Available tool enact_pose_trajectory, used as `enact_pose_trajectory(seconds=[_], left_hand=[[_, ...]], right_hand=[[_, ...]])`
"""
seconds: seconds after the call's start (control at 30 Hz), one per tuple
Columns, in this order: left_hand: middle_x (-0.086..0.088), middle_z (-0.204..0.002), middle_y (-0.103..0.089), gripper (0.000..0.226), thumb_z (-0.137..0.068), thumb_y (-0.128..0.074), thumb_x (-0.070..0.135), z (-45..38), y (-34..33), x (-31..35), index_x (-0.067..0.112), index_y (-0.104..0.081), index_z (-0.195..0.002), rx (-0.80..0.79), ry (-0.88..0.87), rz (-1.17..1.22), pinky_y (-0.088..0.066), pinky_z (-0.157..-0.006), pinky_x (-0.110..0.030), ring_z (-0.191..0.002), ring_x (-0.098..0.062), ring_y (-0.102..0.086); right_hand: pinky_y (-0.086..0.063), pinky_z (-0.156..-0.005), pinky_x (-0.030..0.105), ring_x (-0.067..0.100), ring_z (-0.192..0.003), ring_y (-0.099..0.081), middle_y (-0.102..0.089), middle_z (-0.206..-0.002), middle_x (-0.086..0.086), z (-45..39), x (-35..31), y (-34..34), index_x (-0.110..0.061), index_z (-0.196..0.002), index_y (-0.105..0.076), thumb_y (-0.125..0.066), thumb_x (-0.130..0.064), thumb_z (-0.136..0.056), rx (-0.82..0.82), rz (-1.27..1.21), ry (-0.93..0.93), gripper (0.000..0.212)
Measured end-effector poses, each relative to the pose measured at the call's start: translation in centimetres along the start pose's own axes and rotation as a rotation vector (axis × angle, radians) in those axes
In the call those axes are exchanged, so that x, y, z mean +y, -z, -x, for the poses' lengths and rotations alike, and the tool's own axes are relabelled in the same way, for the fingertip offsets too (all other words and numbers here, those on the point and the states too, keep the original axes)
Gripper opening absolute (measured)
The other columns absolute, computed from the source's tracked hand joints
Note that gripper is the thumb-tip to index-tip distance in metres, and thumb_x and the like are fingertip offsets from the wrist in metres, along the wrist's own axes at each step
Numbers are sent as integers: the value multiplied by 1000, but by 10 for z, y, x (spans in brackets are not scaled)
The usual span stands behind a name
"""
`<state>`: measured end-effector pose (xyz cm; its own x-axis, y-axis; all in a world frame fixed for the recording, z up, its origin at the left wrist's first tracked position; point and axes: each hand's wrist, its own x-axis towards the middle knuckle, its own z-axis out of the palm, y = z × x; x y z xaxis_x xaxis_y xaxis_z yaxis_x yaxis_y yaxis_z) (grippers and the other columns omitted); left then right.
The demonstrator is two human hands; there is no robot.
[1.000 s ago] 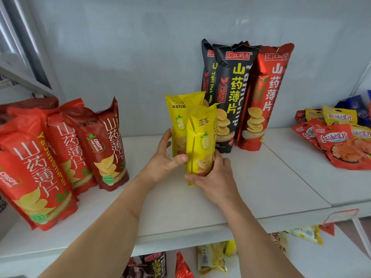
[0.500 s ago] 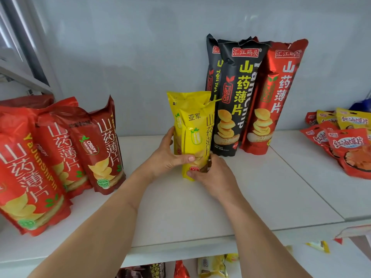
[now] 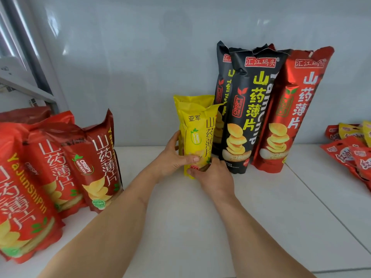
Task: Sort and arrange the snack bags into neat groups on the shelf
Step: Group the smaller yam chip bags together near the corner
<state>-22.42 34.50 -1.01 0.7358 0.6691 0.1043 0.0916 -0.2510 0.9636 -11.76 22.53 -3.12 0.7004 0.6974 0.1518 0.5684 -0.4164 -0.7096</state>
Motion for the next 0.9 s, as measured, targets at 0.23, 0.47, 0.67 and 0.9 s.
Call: enact_pose_trajectory(seconds=[0.23,0.47,0.67,0.9], left_hand=[[5,-153,-43,112,-76,-86,15,-38,5,-5,28,-13,-161,1,22,13,-55,-80,-14,-123,-6,-53],[4,-147,-48,105,-81,-81,6,-51,6,-13,27,-15,-160,8,17,64,-54,-75,-12,-98,18,-61],[6,-155,-41,130,-55,-91,55,-30,4,-14,27,-18,-159,35,79,-11,-49,-106,-30,-135,-10,-46],[-3,-161,-34,87,-91,-68,49,19,3,-11,15,-26,-159,180,121,-272,-37,-113,-34,-143,-20,-40]], right_hand=[[-40,-74,34,30,-110,-59,-53,-122,10,-27,-15,-14,-11,-124,-49,-74,-58,-74,44,-4,-55,73],[-36,-71,32,31,-110,-58,-53,-121,10,-34,-16,-23,-11,-124,-48,-73,-59,-75,100,12,-65,73],[-45,-81,35,32,-113,-54,-52,-125,13,-23,-11,-27,-8,-128,-47,-76,-50,-76,127,-9,-6,73],[-44,-86,36,32,-116,-51,-50,-124,13,19,-5,-15,-7,-128,-50,-62,-31,-92,127,205,126,44]])
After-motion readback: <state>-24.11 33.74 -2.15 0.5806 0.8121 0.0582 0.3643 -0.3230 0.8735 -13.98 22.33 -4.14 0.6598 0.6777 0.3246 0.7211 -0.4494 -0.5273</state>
